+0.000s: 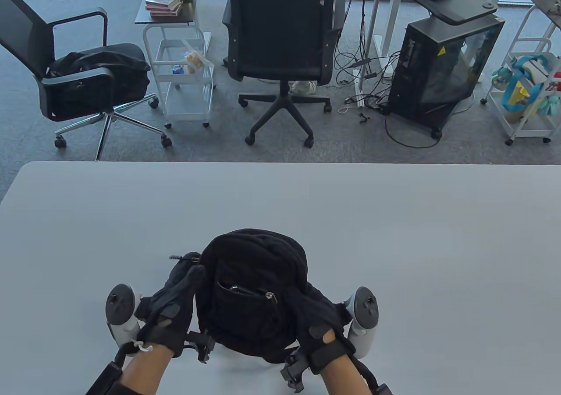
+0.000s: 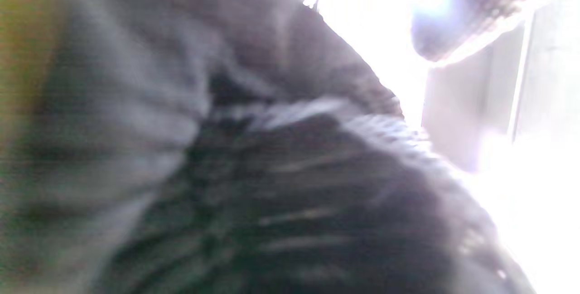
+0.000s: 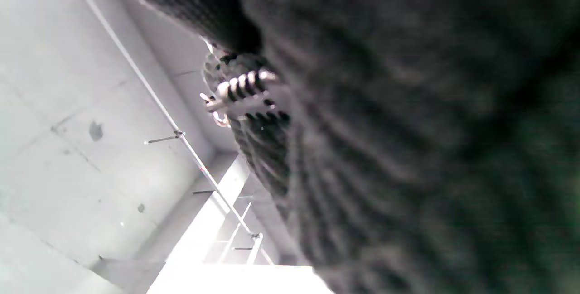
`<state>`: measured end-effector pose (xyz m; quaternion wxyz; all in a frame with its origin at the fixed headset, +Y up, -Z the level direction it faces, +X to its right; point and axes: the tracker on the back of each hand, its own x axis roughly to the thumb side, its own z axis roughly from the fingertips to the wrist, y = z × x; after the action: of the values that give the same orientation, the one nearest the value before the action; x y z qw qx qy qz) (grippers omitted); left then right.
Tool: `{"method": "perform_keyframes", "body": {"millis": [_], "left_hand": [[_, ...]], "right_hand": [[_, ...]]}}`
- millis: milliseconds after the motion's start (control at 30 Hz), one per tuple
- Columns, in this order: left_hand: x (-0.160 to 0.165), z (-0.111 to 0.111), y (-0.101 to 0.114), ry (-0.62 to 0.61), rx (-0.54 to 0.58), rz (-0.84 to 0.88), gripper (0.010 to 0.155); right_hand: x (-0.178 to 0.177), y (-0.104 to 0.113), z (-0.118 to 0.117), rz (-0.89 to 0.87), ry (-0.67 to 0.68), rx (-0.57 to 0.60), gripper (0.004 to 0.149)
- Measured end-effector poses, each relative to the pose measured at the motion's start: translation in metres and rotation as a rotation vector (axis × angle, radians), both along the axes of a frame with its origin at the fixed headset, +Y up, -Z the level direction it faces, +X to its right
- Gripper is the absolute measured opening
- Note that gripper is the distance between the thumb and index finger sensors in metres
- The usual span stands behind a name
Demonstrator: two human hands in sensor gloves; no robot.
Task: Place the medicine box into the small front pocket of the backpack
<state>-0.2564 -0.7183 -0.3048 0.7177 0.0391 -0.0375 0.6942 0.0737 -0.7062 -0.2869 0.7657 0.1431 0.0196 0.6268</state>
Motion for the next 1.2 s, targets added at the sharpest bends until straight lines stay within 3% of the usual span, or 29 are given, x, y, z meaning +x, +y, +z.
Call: {"method": "perform_keyframes", "body": {"millis": [67, 133, 267, 367, 467, 600, 633, 767, 1000, 1200], "left_hand": [[0.003, 0.005, 0.008, 0.004, 0.040, -0.091, 0.094], [0.013, 0.009, 0.016, -0.026, 0.095, -0.181, 0.088], [0.045, 0.016, 0.030, -0.209, 0.214, -0.325, 0.059], [0.061, 0.023, 0.030, -0.179, 0.252, -0.516, 0.071], [0.068, 0.029, 0.031, -0.201, 0.220, -0.655, 0.084], [0.069, 0.033, 0.037, -0.118, 0.222, -0.704, 0.045], [0.068, 0.033, 0.037, -0.120, 0.225, -0.702, 0.042], [0.065, 0.027, 0.035, -0.111, 0.210, -0.671, 0.040], [0.044, 0.022, 0.048, 0.010, 0.376, -0.844, 0.044], [0.015, 0.002, 0.040, 0.107, 0.284, -0.964, 0.046]], "right_hand": [[0.005, 0.003, 0.004, 0.066, -0.147, 0.021, 0.055], [0.006, 0.007, 0.008, 0.131, -0.259, 0.069, 0.056], [-0.006, 0.011, 0.012, 0.291, -0.246, 0.129, 0.060], [-0.020, 0.011, 0.016, 0.327, -0.219, 0.143, 0.061], [-0.030, 0.013, 0.018, 0.434, -0.217, 0.190, 0.061], [-0.034, 0.012, 0.019, 0.457, -0.234, 0.190, 0.061], [-0.034, 0.012, 0.019, 0.460, -0.237, 0.188, 0.061], [-0.029, 0.006, 0.014, 0.405, -0.211, 0.129, 0.060], [-0.012, 0.004, 0.007, 0.214, -0.144, 0.025, 0.056], [0.006, 0.014, 0.001, -0.054, 0.002, 0.008, 0.054]]}}
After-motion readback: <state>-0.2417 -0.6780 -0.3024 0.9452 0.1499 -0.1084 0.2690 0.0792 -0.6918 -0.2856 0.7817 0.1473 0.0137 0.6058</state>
